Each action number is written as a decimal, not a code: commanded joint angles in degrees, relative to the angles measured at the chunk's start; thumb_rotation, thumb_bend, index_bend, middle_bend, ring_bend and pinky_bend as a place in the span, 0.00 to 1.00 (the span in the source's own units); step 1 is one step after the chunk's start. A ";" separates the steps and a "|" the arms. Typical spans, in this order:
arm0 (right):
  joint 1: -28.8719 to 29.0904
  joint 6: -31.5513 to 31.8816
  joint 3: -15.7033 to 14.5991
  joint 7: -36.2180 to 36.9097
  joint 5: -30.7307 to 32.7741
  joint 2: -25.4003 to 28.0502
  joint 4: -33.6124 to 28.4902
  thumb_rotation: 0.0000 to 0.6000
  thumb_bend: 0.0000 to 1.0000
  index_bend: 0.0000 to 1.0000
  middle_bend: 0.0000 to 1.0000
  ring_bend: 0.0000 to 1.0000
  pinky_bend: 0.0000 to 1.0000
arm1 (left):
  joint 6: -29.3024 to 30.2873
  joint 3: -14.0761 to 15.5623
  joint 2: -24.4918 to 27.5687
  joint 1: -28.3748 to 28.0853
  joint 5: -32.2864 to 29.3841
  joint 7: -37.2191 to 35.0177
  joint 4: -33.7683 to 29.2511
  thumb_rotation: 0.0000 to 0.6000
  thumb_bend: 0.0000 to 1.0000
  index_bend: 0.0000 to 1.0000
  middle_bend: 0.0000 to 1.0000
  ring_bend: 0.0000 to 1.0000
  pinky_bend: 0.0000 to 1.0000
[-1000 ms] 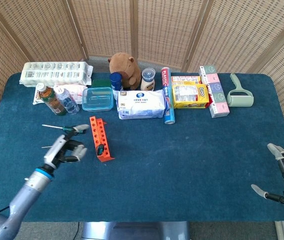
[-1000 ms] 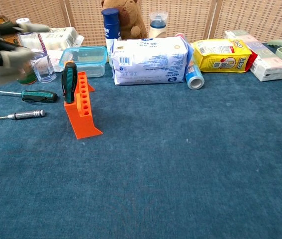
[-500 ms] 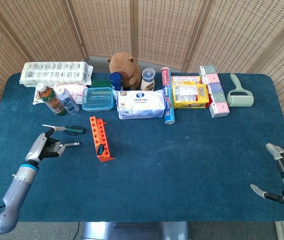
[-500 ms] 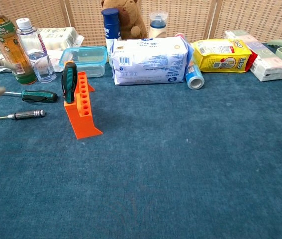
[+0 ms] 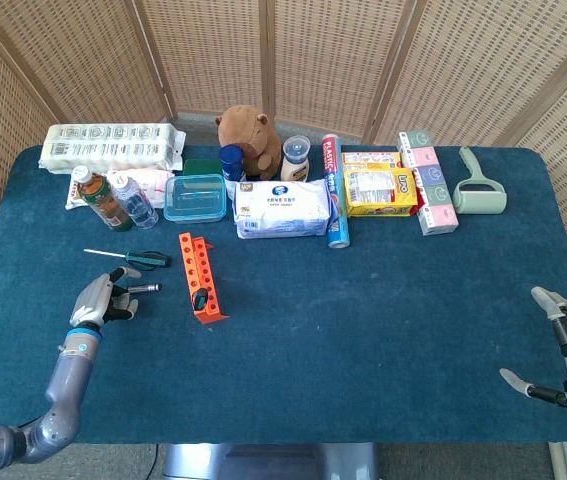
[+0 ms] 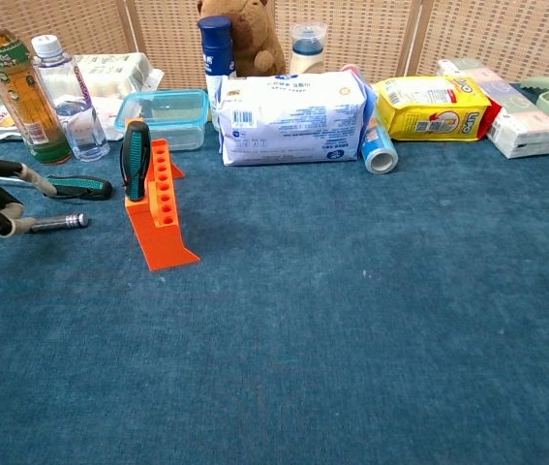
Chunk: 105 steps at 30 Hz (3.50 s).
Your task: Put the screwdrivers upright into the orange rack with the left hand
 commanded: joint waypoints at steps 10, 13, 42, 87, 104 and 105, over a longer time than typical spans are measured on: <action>-0.05 0.13 0.17 0.89 0.35 0.21 0.22 1.00 0.16 0.01 0.10 0.09 0.09 | 3.47 -1.27 -3.98 -3.80 -9.36 14.05 0.79 1.00 0.43 0.31 0.85 0.89 0.88; -0.07 0.15 0.20 1.14 0.42 0.27 0.24 1.00 0.16 0.01 0.10 0.09 0.09 | 3.50 -1.57 -4.67 -4.61 -11.07 16.55 1.07 1.00 0.43 0.31 0.85 0.89 0.88; -0.09 0.26 0.30 1.53 0.35 0.38 0.32 1.00 0.16 0.01 0.10 0.09 0.09 | 8.40 -2.81 -10.00 -5.19 -11.81 26.10 4.10 1.00 0.47 0.33 0.85 0.89 0.88; -0.04 0.14 0.18 2.15 0.06 0.50 0.32 1.00 0.16 0.01 0.10 0.09 0.09 | 11.49 -5.27 -7.59 -1.98 -8.63 29.64 -1.53 1.00 0.61 0.57 0.89 0.93 0.89; 0.16 -0.35 -0.10 0.64 -0.26 0.07 0.00 1.00 0.16 0.01 0.10 0.09 0.09 | 9.89 -6.58 4.24 2.78 -1.90 19.61 -14.49 1.00 0.60 0.57 0.89 0.93 0.89; 0.18 -0.40 -0.11 0.57 -0.25 0.05 0.00 1.00 0.16 0.01 0.10 0.09 0.09 | 9.34 -6.82 5.02 3.11 -1.71 18.44 -15.17 1.00 0.60 0.57 0.89 0.93 0.89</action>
